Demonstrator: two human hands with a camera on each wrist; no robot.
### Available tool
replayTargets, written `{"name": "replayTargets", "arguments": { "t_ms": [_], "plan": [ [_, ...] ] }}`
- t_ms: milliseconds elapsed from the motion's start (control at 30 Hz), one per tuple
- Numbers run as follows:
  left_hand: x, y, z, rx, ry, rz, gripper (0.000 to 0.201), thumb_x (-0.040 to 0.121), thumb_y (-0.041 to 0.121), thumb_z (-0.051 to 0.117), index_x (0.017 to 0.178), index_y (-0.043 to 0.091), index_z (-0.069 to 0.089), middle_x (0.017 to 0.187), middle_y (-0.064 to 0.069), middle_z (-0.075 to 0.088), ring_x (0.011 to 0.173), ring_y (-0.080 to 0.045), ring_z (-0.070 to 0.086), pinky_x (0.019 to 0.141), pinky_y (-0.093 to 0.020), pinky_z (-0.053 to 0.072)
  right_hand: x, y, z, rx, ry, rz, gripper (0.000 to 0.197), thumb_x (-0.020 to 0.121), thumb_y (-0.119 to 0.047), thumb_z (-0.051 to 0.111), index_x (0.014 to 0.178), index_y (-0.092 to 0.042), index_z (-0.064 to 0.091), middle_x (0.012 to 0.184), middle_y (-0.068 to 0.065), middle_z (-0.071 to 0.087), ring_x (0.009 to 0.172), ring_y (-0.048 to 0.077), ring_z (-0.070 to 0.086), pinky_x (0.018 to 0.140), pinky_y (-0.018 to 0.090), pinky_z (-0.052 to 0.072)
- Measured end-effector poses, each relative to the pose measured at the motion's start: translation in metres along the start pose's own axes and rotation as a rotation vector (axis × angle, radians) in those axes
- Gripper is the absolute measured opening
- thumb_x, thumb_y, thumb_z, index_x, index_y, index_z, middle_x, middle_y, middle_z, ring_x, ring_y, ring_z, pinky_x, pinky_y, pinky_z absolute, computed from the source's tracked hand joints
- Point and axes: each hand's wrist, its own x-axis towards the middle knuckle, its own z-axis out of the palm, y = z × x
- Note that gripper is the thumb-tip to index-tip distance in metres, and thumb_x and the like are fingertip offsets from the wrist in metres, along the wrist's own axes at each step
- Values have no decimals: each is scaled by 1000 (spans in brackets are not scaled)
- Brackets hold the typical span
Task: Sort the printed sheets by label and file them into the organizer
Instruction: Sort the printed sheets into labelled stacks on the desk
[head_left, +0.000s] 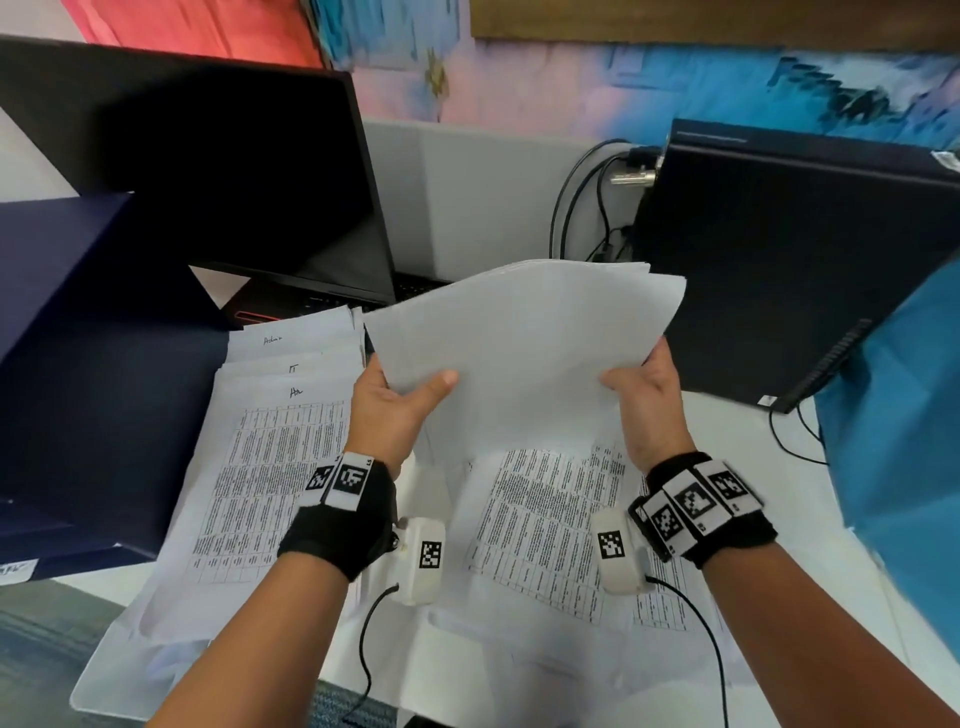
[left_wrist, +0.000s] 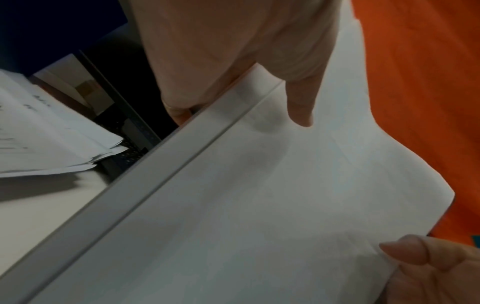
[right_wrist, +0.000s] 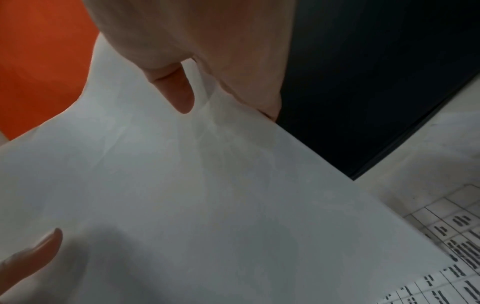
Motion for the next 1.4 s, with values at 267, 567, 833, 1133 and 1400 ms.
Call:
{"name": "replayTargets", "arguments": {
  "t_ms": [267,567,833,1133,1400],
  "plan": [
    [8,8,16,-53,-3,21,21,84,2,65,93,21,66,87,9,74,89,-11,69,83,-27,55,1,-5,23,-24,10,-81,42,90,7,46,110,-30,49,106,-8,63,93,-1,62,85,20,51],
    [16,3,12,63,-43,-41,19,88,7,62,95,24,66,88,13,72,85,-6,68,78,-24,53,5,1,24,-85,34,-41,42,87,8,45,117,-21,42,104,-10,58,95,3,58,84,22,48],
    [27,33,-6,-34,94,37,22,90,9,59,112,13,59,101,4,69,88,-4,68,78,-18,53,11,20,25,-236,-37,41,22,91,-13,60,101,-33,57,101,-9,67,94,9,66,85,31,54],
    [36,-8,-52,313,167,-136,20,77,34,58,86,16,60,78,-11,62,68,-19,54,66,-35,46,8,61,37,-418,-93,340,21,91,-16,57,111,-20,63,107,3,70,93,21,67,88,41,55],
    [22,-68,-100,595,165,-317,11,84,23,56,95,24,60,97,-10,69,88,-30,65,81,-36,54,-3,104,36,-612,-94,550,27,92,-11,54,118,-9,60,105,6,63,91,25,59,84,30,47]
  ]
}}
